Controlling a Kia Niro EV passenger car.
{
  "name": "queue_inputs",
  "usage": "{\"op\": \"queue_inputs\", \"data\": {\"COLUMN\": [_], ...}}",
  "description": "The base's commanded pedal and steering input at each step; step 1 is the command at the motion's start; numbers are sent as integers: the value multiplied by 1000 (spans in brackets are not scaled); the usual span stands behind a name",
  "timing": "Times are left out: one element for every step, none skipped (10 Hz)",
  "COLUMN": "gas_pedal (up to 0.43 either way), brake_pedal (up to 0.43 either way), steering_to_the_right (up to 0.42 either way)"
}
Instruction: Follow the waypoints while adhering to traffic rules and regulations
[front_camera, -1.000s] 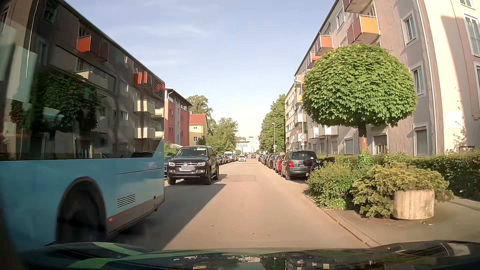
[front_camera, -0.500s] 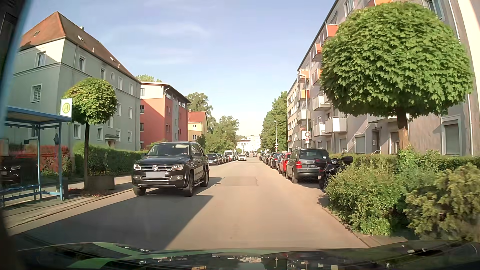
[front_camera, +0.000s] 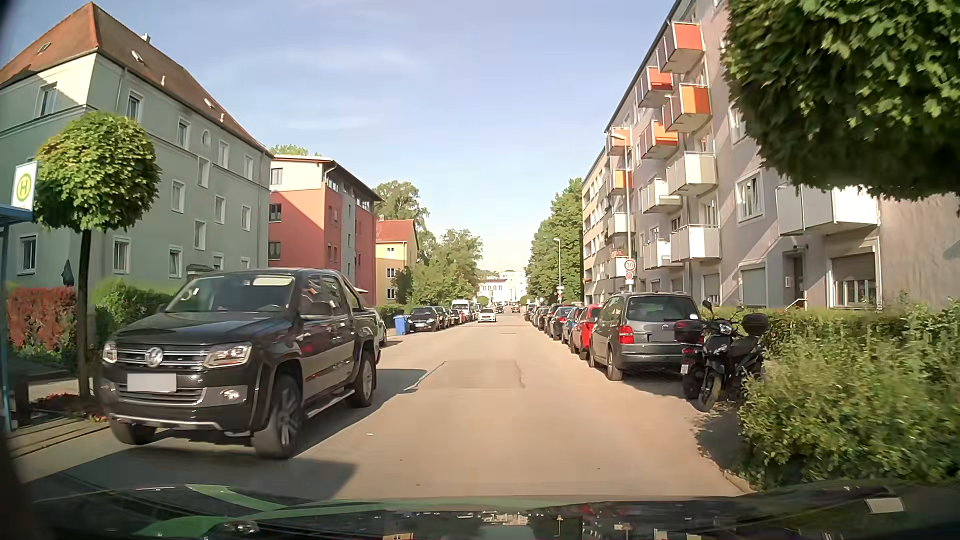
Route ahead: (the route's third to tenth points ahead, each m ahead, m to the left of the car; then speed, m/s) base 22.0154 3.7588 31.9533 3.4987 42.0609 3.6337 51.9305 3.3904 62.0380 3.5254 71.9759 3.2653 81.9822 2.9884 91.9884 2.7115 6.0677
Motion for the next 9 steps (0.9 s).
{"op": "queue_inputs", "data": {"gas_pedal": [197,197,197,197,177,177,169,169,150], "brake_pedal": [0,0,0,0,0,0,0,0,0], "steering_to_the_right": [-8,-8,-6,-4,-2,0,-1,0,-1]}}
